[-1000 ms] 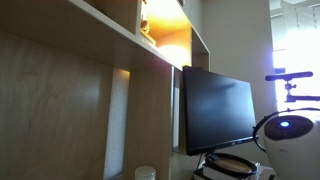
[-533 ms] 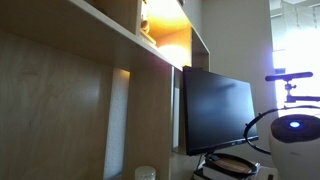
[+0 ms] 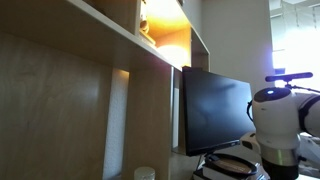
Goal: Move the golf ball to the left side of the table
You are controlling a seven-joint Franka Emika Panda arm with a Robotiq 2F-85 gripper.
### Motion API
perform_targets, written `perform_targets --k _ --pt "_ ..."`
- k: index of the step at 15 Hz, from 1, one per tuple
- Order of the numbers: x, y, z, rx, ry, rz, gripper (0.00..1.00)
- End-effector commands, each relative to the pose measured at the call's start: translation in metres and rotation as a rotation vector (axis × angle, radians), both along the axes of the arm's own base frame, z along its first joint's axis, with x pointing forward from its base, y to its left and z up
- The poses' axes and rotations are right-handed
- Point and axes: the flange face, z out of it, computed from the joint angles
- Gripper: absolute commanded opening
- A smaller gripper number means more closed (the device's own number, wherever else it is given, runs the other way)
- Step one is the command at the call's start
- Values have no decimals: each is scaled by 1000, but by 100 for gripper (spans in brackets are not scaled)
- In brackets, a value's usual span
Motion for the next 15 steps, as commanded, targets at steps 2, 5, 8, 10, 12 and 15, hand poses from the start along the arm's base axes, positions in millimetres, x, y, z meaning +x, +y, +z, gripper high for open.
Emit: perform_targets --k 2,5,8,10,12,15 --pt "5 -17 11 13 -46 -102 100" --pt "9 -19 12 0 -68 -149 100" --pt "10 -4 15 15 -63 -99 100" --pt "11 9 15 20 -55 -54 100" --pt "10 22 14 27 -49 -24 100" --pt "9 37 12 31 -47 -3 100"
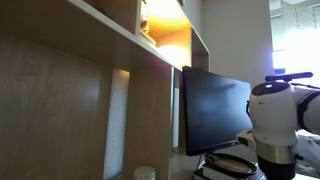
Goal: Move the golf ball to the left side of the table
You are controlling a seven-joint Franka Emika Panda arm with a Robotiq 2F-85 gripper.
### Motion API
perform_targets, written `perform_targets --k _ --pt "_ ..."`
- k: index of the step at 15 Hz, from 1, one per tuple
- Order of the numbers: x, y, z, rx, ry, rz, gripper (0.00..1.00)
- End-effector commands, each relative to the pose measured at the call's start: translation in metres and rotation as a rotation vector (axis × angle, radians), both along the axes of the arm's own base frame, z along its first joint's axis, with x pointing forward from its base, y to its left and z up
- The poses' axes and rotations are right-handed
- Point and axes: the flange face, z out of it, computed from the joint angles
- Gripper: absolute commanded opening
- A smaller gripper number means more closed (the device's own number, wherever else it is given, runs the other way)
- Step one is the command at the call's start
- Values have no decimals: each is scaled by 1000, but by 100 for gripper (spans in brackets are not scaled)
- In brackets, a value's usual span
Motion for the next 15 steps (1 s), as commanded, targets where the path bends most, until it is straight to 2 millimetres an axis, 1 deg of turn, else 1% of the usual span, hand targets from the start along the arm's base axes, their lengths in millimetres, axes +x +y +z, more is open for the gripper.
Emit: perform_targets --k 1,4,10,12,15 --pt "2 15 3 -2 4 44 100" --pt "0 24 1 -4 10 65 100" --pt "-7 47 -10 69 99 190 100" --pt "-8 51 -13 76 100 204 100" --pt "-7 49 -13 80 97 190 100"
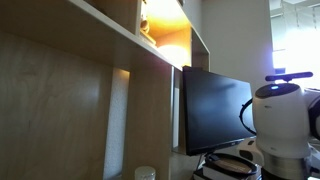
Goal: Move the golf ball to the left side of the table
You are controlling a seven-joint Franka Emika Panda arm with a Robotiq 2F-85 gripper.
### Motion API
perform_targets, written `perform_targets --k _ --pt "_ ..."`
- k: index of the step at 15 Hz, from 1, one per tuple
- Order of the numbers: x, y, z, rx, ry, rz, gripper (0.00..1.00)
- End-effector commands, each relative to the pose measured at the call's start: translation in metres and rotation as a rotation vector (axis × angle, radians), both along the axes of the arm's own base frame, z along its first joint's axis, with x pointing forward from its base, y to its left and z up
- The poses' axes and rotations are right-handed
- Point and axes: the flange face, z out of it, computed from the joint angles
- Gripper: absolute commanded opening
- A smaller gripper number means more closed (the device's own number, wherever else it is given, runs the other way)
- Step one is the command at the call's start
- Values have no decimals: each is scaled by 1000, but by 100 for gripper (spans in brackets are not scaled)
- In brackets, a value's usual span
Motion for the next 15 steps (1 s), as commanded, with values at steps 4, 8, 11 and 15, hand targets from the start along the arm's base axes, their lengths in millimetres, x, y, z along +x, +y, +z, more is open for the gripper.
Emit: perform_targets --k 4,8,11,15 --pt "8 -5 7 72 6 19 100" --pt "11 -6 8 157 56 75 100" --pt "14 -11 8 191 76 86 100" --pt "18 -20 11 208 86 94 100"
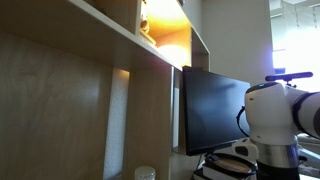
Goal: Move the golf ball to the left side of the table
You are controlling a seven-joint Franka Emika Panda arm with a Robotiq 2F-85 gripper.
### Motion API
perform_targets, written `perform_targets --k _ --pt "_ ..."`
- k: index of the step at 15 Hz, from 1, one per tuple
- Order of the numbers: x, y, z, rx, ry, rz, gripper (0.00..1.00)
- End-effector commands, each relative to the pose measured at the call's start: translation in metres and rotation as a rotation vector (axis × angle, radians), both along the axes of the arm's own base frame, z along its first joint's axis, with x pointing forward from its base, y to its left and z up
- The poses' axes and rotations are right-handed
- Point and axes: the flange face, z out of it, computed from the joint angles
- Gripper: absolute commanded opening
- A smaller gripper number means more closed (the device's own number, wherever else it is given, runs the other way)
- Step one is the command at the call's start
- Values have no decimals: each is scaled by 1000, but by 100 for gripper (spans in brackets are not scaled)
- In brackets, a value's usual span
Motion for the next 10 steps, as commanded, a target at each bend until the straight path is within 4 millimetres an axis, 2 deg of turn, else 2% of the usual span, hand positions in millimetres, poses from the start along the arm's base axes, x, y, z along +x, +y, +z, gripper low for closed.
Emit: perform_targets --k 1,10 --pt "9 -7 6 18 -8 5 100" --pt "32 -21 16 25 -150 -59 100"
